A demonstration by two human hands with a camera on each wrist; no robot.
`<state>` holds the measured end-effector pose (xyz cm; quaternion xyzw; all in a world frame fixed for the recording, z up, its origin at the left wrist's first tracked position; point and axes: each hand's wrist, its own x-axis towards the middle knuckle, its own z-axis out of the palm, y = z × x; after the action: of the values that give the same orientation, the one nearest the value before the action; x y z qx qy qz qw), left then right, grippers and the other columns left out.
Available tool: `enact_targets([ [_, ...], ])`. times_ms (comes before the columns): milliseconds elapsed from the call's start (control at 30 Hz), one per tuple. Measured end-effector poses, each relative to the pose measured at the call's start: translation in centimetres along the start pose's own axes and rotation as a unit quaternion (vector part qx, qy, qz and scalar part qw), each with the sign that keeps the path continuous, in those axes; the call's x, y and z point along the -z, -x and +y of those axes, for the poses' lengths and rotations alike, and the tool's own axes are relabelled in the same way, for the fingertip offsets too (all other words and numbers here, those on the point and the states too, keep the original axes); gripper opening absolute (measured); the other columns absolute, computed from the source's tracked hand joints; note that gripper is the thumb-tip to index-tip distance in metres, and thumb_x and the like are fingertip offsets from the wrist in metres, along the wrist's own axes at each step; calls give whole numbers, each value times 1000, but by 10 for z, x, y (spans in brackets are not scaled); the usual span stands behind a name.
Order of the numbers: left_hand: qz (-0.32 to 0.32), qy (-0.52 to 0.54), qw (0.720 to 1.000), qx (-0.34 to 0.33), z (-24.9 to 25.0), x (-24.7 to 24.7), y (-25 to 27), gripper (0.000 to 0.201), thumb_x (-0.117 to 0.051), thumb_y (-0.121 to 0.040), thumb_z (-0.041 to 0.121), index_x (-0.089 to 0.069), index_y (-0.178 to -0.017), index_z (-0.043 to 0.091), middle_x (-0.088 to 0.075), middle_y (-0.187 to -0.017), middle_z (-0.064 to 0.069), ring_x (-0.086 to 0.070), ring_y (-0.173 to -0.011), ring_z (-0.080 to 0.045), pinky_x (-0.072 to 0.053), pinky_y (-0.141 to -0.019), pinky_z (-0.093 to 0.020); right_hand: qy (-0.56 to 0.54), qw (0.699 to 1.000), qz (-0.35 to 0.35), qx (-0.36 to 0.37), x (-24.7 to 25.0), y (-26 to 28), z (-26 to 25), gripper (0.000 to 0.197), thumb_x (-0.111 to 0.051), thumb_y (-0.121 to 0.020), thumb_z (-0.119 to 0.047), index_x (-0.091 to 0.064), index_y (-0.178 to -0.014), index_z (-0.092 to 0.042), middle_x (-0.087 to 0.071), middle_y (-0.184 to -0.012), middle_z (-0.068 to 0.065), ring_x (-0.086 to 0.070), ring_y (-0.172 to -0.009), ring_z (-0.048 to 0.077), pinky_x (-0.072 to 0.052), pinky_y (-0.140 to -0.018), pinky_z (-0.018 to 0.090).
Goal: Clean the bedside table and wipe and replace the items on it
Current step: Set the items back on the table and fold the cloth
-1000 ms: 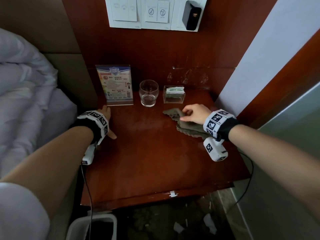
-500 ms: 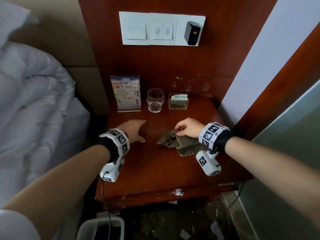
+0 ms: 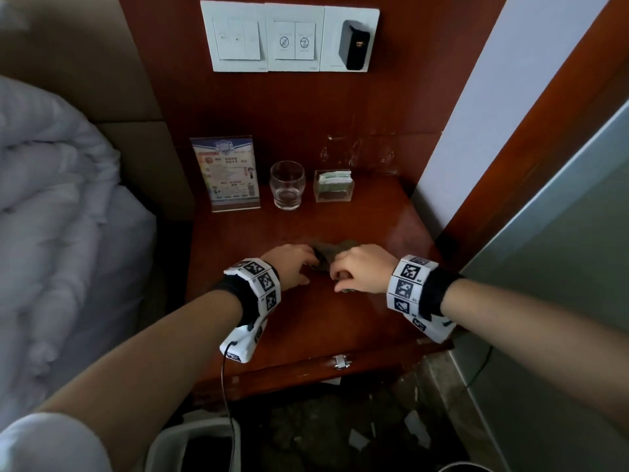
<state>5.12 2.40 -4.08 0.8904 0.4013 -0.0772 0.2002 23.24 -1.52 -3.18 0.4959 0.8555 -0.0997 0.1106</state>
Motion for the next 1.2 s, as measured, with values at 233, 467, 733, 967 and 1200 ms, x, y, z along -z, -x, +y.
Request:
enact_targets([
  [233,10,-13,1000,19,0,1,-5,53,-66,-84,18,-50,-134,21,-44,-143,6,-45,-129,-16,-35,-106,-30,61,997,-8,49,-7,8,6,23,-56,-89,-32,-60,-108,-19,-56,-114,-1,-57,-104,22,-48,-76,37],
  [467,-18,-29,999,26,8,5,-5,53,-64,-86,26,-48,-136,19,-44,-143,2,-45,-129,-19,-38,-106,-35,19,1000,21,11,-11,10,2,20,-54,-92,-30,-62,-106,-18,-55,-114,-1,-57,-103,21,-48,-76,35],
  [733,76,168,982,43,15,27,2,36,-69,-82,22,-63,-118,21,-67,-113,0,-64,-102,-15,-52,-91,-32,-341,932,100,-77,29,14,18,4,-71,-81,-13,-68,-81,-15,-66,-86,1,-59,-80,12,-47,-80,30],
  [967,197,291,936,-10,46,67,7,22,-68,-84,28,-67,-100,13,-61,-87,6,-55,-82,-6,-39,-67,-9,-490,854,161,-70,87,26,19,11,-67,-84,-8,-63,-77,-16,-64,-78,12,-61,-72,12,-50,-67,20],
  [1200,299,328,896,-9,39,106,19,6,-71,-82,18,-68,-80,24,-62,-70,14,-56,-65,0,-47,-73,-24,-579,789,199,-55,131,28,13,11,-58,-89,-3,-58,-80,-9,-59,-77,8,-56,-66,9,-47,-60,16],
])
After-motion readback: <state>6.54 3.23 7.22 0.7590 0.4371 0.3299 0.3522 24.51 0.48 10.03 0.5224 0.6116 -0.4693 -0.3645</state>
